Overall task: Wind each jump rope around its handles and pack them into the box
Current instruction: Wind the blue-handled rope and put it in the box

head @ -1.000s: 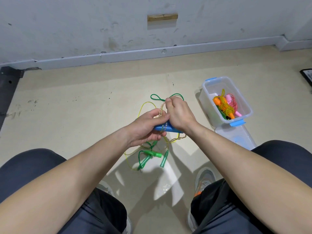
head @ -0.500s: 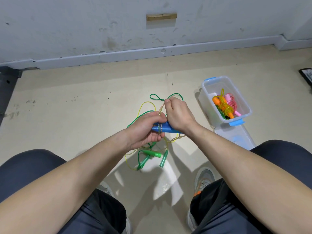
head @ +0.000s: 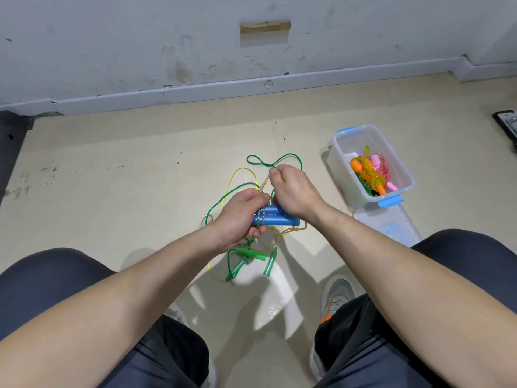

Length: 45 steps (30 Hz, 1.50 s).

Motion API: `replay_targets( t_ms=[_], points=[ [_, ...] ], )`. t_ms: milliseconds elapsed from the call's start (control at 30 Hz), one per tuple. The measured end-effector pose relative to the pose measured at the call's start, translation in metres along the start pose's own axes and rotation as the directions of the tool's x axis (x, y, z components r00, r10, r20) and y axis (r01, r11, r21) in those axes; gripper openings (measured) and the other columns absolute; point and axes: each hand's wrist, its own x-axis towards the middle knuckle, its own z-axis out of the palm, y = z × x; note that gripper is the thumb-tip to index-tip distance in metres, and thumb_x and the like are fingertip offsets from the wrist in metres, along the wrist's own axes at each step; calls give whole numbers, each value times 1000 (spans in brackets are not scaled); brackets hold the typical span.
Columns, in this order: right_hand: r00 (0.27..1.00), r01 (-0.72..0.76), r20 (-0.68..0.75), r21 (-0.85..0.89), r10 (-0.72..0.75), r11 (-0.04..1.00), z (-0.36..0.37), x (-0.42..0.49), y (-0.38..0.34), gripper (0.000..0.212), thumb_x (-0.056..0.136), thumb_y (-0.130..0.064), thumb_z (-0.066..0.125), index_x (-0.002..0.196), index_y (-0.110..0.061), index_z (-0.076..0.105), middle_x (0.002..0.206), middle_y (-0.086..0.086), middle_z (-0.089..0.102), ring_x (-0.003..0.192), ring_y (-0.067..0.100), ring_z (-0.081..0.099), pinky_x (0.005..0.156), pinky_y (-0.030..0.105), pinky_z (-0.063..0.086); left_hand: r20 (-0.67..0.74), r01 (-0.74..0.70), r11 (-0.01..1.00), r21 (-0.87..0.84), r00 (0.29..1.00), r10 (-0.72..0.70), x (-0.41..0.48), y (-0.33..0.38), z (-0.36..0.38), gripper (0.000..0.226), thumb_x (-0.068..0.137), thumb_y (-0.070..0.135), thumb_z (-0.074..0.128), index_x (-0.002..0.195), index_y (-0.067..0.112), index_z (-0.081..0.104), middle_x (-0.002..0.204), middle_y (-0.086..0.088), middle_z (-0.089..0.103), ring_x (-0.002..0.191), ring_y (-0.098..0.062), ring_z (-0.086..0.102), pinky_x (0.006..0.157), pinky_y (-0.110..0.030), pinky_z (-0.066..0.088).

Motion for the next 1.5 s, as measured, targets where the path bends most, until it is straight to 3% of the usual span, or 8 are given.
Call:
replay_targets(
  t_ms=[167,367,667,800,933,1167,1367,1500],
  points=[
    [999,0,49,-47,2,999,-1,-2,-3,38,103,-33,35,78,-11,52,71,2,69,81,29,63,77,41,52,26,-15,983,181,1000,11,-2,-23,6,17,96,22,60,85,14,50,75,-11,46,45,-22,46,44,-27,35],
    [997,-64,-42,108,69,992,-4,-1,-5,45,102,-28,41,84,8,59,67,9,53,65,27,46,62,37,42,92,11,989,146,995,-25,-5,-28,13,24,98,21,60,80,17,45,60,-3,49,44,-21,42,43,-25,33],
    [965,-118,-196,278,176,953,-11,4,-8,46,101,-24,44,57,-16,37,54,0,39,51,20,30,51,33,25,149,-25,990,140,989,4,-6,-12,12,22,95,28,60,80,14,51,51,0,49,41,-18,41,43,-24,34],
    [962,-130,-187,320,197,939,-19,4,-9,35,97,-26,47,65,-14,48,63,6,42,58,21,32,55,31,27,83,-56,987,149,996,44,2,-8,1,25,102,25,58,80,13,57,64,-3,54,44,-18,46,44,-26,41],
    [964,-161,-132,397,230,904,-27,-3,-13,32,88,-18,49,57,-17,58,50,-4,43,48,18,31,46,27,25,-25,-61,994,95,998,64,11,-6,-8,23,102,27,60,87,8,59,79,-10,56,46,-17,52,48,-24,50],
    [923,-290,-11,639,385,713,-43,-6,-11,25,85,-14,50,63,-12,61,47,-7,41,47,17,24,44,24,21,-36,-116,992,55,992,118,12,5,-13,19,102,23,60,95,8,67,85,-8,62,55,-20,59,57,-23,58],
    [929,-294,20,649,370,702,-36,-20,-15,22,84,-12,53,69,-9,68,54,-4,42,44,13,28,42,21,23,-208,-136,990,-31,970,126,17,12,-22,17,101,22,61,101,6,68,101,-16,63,52,-16,62,58,-23,58],
    [960,-244,35,586,277,772,-7,-41,-20,25,85,-9,51,67,-17,66,55,-4,46,47,14,32,46,26,25,-329,-143,968,-208,942,68,19,18,-25,18,101,19,61,98,4,70,100,-14,66,69,-19,67,62,-24,59]
  ],
)
